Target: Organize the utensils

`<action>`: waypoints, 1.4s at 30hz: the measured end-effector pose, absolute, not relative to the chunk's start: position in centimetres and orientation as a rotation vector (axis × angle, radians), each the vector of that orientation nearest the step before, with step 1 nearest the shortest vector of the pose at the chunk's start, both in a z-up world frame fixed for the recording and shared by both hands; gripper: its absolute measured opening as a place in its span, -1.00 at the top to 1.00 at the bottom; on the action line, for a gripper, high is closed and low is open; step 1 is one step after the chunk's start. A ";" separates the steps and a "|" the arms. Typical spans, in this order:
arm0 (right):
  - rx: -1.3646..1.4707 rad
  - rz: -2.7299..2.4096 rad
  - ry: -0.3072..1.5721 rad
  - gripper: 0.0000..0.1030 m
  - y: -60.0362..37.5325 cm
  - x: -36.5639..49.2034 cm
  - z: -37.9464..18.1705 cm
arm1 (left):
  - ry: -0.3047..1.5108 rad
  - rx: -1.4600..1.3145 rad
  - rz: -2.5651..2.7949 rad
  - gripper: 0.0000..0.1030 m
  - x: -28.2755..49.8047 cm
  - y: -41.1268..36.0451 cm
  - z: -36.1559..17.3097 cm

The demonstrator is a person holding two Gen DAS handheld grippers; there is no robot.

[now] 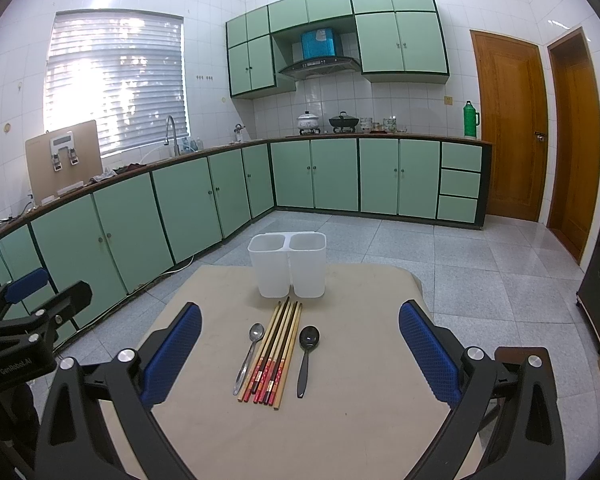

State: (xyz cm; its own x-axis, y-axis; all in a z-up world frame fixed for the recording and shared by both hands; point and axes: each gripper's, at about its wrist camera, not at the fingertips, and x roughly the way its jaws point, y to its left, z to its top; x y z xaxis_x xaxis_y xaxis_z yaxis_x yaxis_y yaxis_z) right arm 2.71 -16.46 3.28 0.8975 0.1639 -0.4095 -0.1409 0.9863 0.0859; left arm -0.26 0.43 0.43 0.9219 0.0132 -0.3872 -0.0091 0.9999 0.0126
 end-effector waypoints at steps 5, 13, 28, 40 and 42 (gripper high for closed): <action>0.056 0.157 0.429 -0.88 -16.8 2.3 2.6 | 0.399 0.010 0.012 -0.90 -0.2 0.5 0.3; 0.055 0.159 0.431 -0.88 -16.8 2.5 2.6 | 0.399 0.011 0.012 -0.90 -0.2 0.5 0.3; 0.031 0.131 0.474 -0.88 -16.7 5.9 -1.1 | 0.440 0.022 0.039 -0.90 3.0 2.0 -1.8; 0.024 0.120 0.681 -0.75 -16.1 15.6 -7.3 | 0.594 0.063 0.088 -0.90 13.5 2.9 -8.4; 0.023 0.125 0.720 -0.70 -15.7 17.4 -8.7 | 0.635 0.048 0.086 -0.90 15.5 3.1 -9.8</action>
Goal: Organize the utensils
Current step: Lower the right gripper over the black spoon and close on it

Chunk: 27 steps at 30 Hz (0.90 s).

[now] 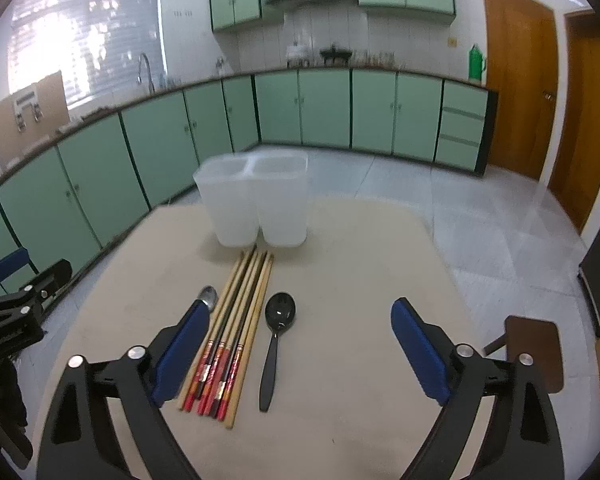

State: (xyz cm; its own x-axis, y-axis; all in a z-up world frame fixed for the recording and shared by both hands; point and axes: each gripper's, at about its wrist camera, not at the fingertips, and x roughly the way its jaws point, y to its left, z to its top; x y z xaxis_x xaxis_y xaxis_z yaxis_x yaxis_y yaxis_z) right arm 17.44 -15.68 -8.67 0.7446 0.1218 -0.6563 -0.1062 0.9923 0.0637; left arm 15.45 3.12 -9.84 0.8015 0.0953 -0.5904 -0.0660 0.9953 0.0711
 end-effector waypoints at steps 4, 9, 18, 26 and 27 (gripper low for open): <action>0.023 0.121 0.813 -0.54 -14.9 20.6 -11.9 | 0.690 0.061 0.097 -0.90 17.8 3.1 -12.4; 0.045 0.108 0.906 -0.38 -14.3 23.5 -15.2 | 0.738 0.057 0.099 -0.90 19.4 3.3 -14.4; 0.073 0.104 0.964 -0.14 -14.0 25.3 -16.9 | 0.803 0.041 0.103 -0.90 21.0 3.8 -16.7; 0.053 0.102 0.957 -0.04 -13.6 26.1 -16.9 | 0.827 0.045 0.082 -0.90 22.0 3.1 -17.8; 0.058 0.107 0.957 -0.04 -13.4 26.3 -17.0 | 0.831 0.047 0.079 -0.90 22.2 2.9 -17.9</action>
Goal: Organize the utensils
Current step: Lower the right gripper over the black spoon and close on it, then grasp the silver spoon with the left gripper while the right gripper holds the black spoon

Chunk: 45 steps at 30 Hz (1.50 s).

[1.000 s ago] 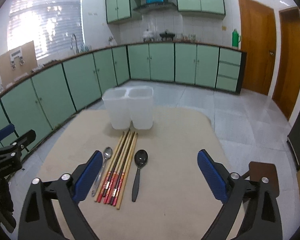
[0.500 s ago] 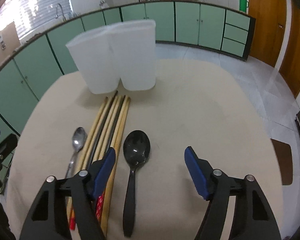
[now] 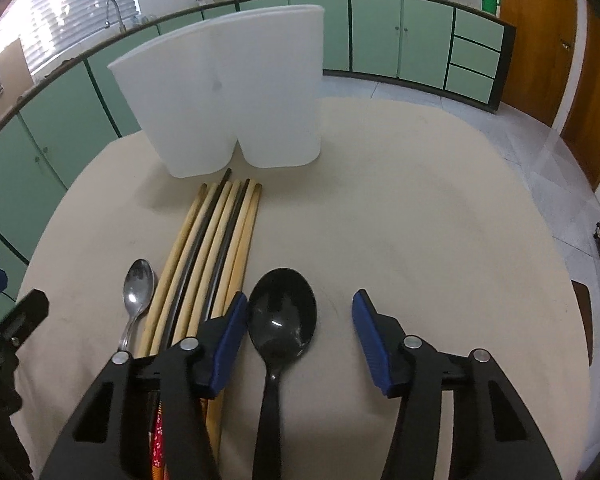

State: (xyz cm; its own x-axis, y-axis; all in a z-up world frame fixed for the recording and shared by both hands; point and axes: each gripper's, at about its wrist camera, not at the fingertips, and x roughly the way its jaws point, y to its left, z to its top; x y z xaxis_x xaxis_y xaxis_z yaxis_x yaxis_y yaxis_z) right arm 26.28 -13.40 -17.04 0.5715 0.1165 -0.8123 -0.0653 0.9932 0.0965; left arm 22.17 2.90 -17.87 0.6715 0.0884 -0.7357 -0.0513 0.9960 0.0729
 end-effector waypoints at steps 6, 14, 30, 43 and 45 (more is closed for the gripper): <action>0.030 0.110 0.946 0.33 -13.0 26.3 -17.1 | 0.845 0.047 0.050 -0.90 22.9 1.8 -18.3; 0.050 0.102 0.945 0.34 -15.1 25.6 -17.1 | 0.898 0.059 -0.007 -0.90 23.6 -0.4 -20.0; 0.052 0.104 0.934 0.33 -15.2 25.2 -17.6 | 0.956 0.096 0.027 -0.92 25.0 -0.4 -22.1; 0.072 0.113 0.940 0.31 -15.4 25.8 -17.6 | 0.944 0.080 0.007 -0.90 26.2 -1.1 -21.0; 0.071 0.115 0.944 0.29 -15.4 25.9 -17.6 | 0.947 0.095 0.019 -0.90 27.0 -1.5 -20.9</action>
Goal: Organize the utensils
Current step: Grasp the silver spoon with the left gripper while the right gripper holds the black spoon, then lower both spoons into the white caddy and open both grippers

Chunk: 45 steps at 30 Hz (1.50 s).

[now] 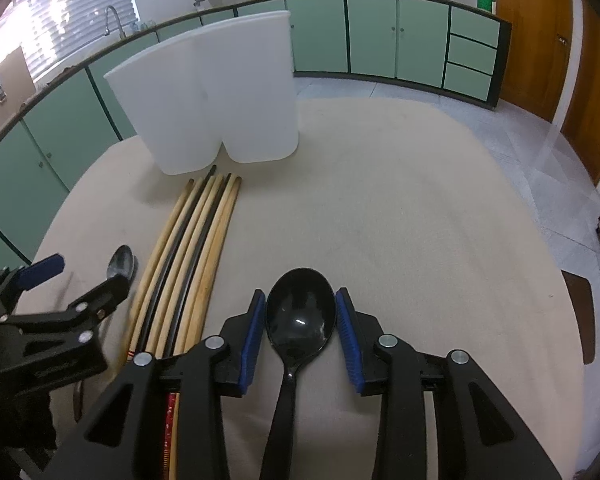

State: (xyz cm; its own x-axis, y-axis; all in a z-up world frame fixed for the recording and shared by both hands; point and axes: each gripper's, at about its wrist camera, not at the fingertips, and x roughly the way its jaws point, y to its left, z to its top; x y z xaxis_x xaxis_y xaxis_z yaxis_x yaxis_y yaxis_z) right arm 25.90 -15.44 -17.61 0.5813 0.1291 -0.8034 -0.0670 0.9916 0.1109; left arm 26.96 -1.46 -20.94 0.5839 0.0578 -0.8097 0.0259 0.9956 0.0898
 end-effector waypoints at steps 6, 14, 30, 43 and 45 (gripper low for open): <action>0.057 0.118 0.954 0.22 -15.1 26.3 -17.7 | 0.979 0.091 0.020 -0.90 28.2 -1.7 -21.6; 0.031 0.110 0.973 0.33 -14.7 26.7 -17.5 | 0.970 0.039 -0.032 0.01 28.3 -1.5 -21.3; 0.061 0.208 0.639 0.33 -15.8 24.5 -11.5 | 0.636 -0.066 -0.147 0.47 23.1 -0.5 -16.4; 0.147 0.249 0.474 0.34 -16.8 27.0 -6.4 | 0.452 -0.114 -0.186 0.47 22.2 -1.0 -13.3; 0.153 0.249 0.434 0.34 -16.9 27.7 -5.4 | 0.420 -0.120 -0.190 0.47 22.2 -1.1 -12.2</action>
